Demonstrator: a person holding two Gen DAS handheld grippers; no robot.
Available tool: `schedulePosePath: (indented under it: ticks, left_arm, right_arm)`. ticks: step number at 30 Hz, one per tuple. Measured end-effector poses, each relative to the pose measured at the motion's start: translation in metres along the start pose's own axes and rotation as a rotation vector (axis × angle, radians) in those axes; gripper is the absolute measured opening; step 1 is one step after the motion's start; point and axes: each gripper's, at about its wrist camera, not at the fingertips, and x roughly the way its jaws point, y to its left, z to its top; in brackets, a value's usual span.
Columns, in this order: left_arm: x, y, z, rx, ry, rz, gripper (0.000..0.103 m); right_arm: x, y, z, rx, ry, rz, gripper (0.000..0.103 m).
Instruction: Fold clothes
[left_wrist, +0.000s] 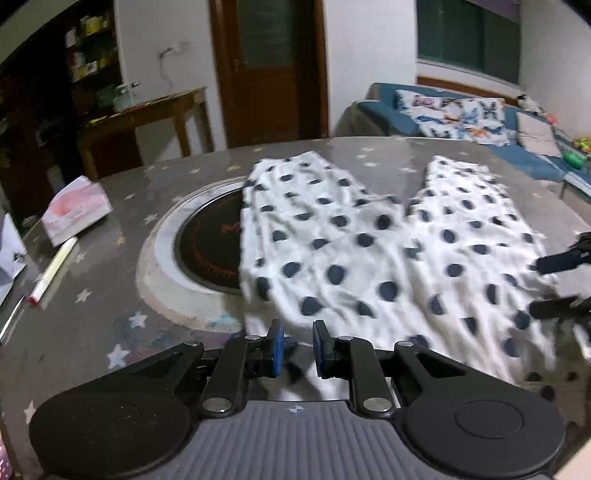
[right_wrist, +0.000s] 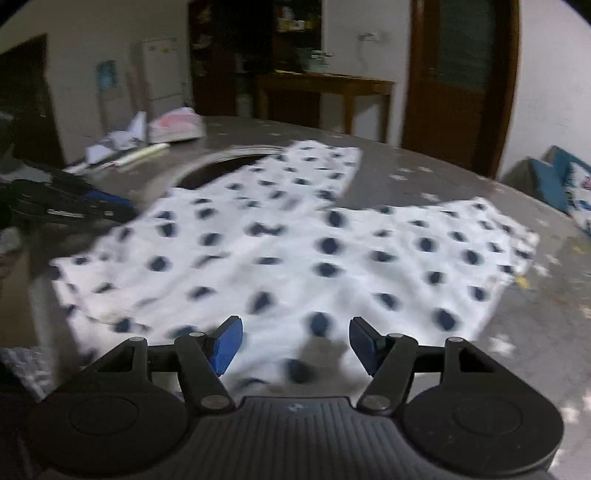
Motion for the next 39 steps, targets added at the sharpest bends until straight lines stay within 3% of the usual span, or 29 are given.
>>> schedulePosePath:
  ticks: [4, 8, 18, 24, 26, 30, 35, 39]
  left_arm:
    - [0.006, -0.009, -0.004, 0.037, 0.011, -0.018, 0.019]
    - [0.017, -0.002, -0.015, 0.044, 0.059, 0.007, 0.017]
    - [0.003, 0.013, -0.030, 0.034, 0.069, 0.028, 0.018]
    - [0.002, 0.024, -0.023, 0.051, 0.109, 0.050, 0.020]
    - [-0.002, 0.023, -0.018, 0.056, 0.086, 0.035, 0.020]
    - [-0.010, 0.001, -0.006, 0.095, 0.044, -0.088, 0.020]
    - [-0.018, -0.040, 0.005, 0.179, 0.010, -0.290, 0.037]
    - [-0.021, -0.076, 0.004, 0.253, 0.033, -0.458, 0.038]
  right_arm:
    - [0.010, 0.023, -0.006, -0.028, 0.033, 0.048, 0.066]
    - [0.005, 0.034, -0.016, -0.061, 0.035, 0.021, 0.066]
    - [-0.015, 0.046, -0.032, -0.041, 0.034, -0.004, 0.068]
    - [-0.019, 0.030, -0.021, 0.006, 0.038, 0.031, 0.068]
    - [-0.020, 0.017, -0.015, 0.045, 0.027, 0.033, 0.068]
    - [-0.020, -0.017, -0.001, 0.103, 0.007, -0.029, 0.068]
    - [-0.011, -0.075, 0.013, 0.183, 0.001, -0.203, 0.068]
    - [-0.008, -0.100, 0.018, 0.247, -0.022, -0.261, 0.065]
